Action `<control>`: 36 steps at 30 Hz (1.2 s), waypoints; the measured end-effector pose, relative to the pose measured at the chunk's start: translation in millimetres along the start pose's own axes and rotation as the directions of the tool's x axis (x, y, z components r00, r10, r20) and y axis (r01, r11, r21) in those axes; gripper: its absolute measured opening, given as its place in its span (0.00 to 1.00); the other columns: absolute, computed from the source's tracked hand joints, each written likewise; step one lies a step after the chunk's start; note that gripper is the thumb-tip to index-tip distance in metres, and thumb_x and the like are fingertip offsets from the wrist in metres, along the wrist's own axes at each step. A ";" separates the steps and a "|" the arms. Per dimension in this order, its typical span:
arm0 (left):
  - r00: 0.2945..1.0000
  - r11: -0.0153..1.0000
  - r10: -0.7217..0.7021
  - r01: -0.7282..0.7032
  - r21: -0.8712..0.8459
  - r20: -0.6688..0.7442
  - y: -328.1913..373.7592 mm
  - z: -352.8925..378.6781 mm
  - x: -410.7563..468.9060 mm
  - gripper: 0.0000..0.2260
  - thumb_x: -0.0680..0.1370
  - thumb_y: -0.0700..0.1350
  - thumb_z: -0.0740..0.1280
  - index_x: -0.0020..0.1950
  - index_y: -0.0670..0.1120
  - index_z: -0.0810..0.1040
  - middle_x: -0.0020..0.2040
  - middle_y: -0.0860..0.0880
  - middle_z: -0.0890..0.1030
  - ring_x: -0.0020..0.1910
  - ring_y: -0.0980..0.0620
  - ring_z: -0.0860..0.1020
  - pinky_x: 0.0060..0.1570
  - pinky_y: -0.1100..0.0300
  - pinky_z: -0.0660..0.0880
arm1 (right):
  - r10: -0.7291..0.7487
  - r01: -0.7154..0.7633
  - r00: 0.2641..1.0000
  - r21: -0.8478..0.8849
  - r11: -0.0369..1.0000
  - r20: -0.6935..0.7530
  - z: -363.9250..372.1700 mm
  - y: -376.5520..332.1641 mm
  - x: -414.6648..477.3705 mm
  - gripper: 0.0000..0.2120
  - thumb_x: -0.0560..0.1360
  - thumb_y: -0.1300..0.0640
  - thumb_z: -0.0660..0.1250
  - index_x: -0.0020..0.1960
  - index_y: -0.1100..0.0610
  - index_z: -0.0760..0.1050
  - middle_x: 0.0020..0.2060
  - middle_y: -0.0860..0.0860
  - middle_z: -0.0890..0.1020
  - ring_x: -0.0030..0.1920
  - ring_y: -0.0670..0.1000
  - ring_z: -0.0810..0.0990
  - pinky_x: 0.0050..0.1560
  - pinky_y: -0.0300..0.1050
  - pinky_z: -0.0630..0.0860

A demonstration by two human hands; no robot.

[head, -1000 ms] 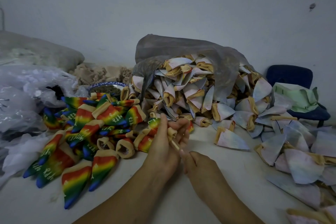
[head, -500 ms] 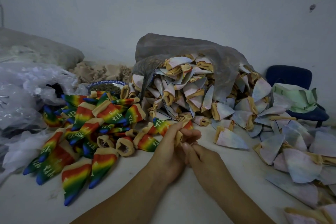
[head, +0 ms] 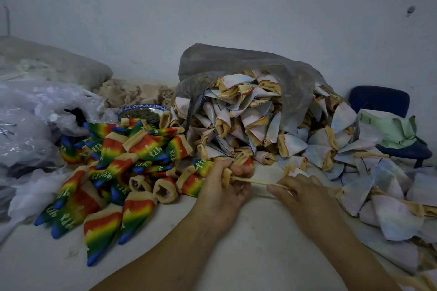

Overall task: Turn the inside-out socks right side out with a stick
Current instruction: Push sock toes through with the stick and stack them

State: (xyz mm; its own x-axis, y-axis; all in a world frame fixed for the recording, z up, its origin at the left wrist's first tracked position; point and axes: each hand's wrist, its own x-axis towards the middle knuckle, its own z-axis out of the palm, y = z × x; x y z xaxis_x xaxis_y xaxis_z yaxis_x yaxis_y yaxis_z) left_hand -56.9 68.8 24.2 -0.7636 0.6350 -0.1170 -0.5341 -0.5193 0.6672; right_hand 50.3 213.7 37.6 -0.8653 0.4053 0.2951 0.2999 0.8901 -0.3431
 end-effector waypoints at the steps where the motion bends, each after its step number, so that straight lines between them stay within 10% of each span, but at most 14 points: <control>1: 1.000 1.000 0.006 -0.006 0.023 -0.007 0.1 0.4 -0.2 0.19 0.78 0.46 0.63 0.27 0.46 0.75 0.38 0.46 0.82 0.41 0.52 0.84 0.48 0.55 0.73 | -0.027 0.027 1.000 -0.014 1.000 -0.009 -1.3 0.1 -0.1 0.09 0.75 0.36 0.56 0.43 0.36 0.71 0.42 0.40 0.74 0.48 0.43 0.66 0.55 0.49 0.66; 9: 0.988 0.969 0.106 -0.077 0.236 -0.113 -7.4 4.1 2.6 0.26 0.81 0.45 0.57 0.22 0.48 0.68 0.37 0.43 0.84 0.42 0.50 0.81 0.55 0.50 0.73 | -0.036 0.035 0.997 0.012 0.999 0.072 10.9 -18.6 -11.5 0.33 0.66 0.28 0.38 0.44 0.45 0.75 0.38 0.45 0.80 0.40 0.44 0.77 0.44 0.46 0.76; 27: 0.986 0.947 0.145 -0.113 0.300 -0.087 -8.1 2.3 6.3 0.26 0.80 0.47 0.55 0.21 0.46 0.70 0.40 0.37 0.85 0.40 0.51 0.84 0.47 0.57 0.73 | 0.204 -0.218 0.974 0.183 0.959 0.094 36.8 -53.6 -24.8 0.24 0.77 0.34 0.48 0.40 0.48 0.74 0.36 0.46 0.80 0.38 0.45 0.77 0.42 0.44 0.72; 36: 0.969 0.957 0.202 -0.165 0.238 -0.142 -11.5 0.3 12.4 0.15 0.80 0.54 0.64 0.48 0.43 0.80 0.44 0.45 0.85 0.42 0.50 0.84 0.40 0.57 0.78 | 0.165 -0.172 0.985 0.327 0.929 0.051 38.0 -32.8 -13.5 0.21 0.77 0.37 0.55 0.38 0.53 0.69 0.28 0.48 0.72 0.29 0.45 0.70 0.32 0.43 0.65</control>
State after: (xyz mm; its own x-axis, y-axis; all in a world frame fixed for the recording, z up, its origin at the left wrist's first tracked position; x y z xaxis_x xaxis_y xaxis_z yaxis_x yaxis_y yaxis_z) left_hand -60.1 82.8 15.3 -0.8994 0.4293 -0.0826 -0.2989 -0.4659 0.8329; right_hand 36.9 171.1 11.0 -0.8233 0.5353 0.1886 0.2963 0.6888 -0.6616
